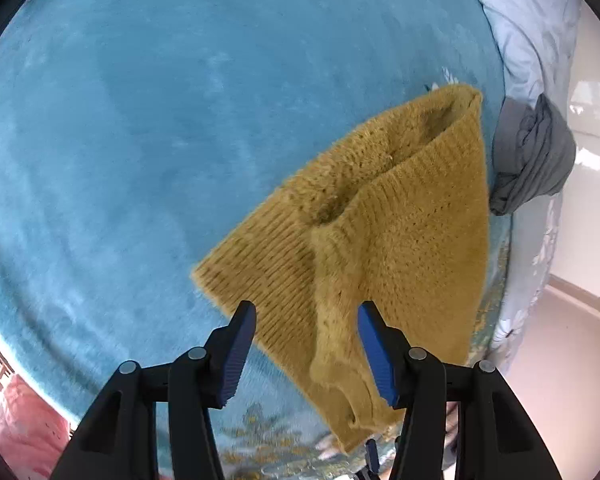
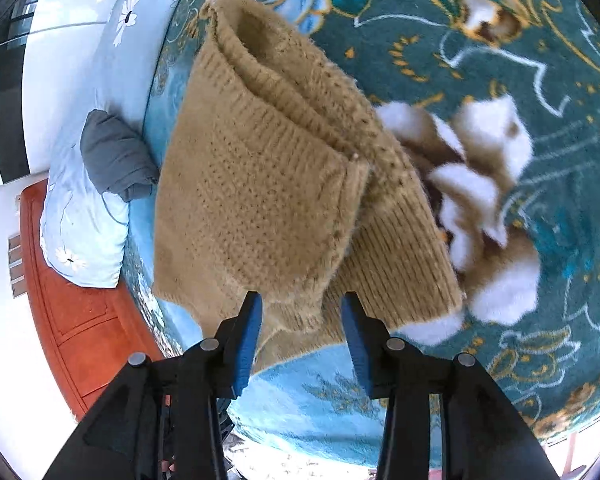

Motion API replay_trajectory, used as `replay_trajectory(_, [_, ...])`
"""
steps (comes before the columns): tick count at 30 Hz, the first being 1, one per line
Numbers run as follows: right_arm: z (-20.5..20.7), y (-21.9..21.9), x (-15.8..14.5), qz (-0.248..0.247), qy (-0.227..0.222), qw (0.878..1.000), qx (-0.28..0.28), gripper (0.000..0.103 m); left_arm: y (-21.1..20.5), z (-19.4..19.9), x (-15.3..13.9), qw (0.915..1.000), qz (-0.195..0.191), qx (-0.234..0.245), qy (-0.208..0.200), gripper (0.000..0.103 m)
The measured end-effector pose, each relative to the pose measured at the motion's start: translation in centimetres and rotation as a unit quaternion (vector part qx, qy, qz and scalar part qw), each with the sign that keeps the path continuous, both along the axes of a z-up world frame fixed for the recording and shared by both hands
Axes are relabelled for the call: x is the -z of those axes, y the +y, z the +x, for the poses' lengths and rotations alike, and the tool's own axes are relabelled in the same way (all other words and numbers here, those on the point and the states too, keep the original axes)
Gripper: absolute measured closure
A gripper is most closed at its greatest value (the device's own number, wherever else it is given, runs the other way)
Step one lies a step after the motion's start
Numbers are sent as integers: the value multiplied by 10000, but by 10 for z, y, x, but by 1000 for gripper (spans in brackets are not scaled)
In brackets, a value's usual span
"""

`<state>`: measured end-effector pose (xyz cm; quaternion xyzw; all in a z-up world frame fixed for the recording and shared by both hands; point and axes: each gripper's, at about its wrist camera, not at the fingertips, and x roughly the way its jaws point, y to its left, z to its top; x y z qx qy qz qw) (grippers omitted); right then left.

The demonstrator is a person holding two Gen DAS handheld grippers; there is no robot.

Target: Fold clothes

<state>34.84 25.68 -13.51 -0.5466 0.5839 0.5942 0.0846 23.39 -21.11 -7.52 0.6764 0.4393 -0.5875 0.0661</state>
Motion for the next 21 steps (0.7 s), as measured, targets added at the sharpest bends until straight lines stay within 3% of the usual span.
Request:
replay_trajectory(8, [-19,3,32,-101,-369,9992,97,60,-3,-1,8,9994,-175,-214,-188,49])
replay_trajectory(10, [-22,5,37,-193,-388,9988,232,60,-7,4,6,9992,-206,-286,-214,62])
replay_trajectory(12, [-25,5,37,-207,-409,9986,259,63,-10,9,-1,9988,-205,-372,-236,87])
replay_trajectory(13, [-27,4,35,-198,-386,9988,239,67,-11,11,-5,9986,-199,-414,-246,89])
replay_trajectory(14, [-30,4,32,-205,-328,9990,204,81,-12,13,-11,9986,-213,-427,-222,91])
replay_trajectory(15, [-32,3,29,-213,-270,9993,154,88,-11,13,-19,9989,-237,-380,-116,92])
replay_trajectory(21, [-36,0,-10,-180,357,9990,-197,91,-21,38,-81,9979,-35,-101,634,93])
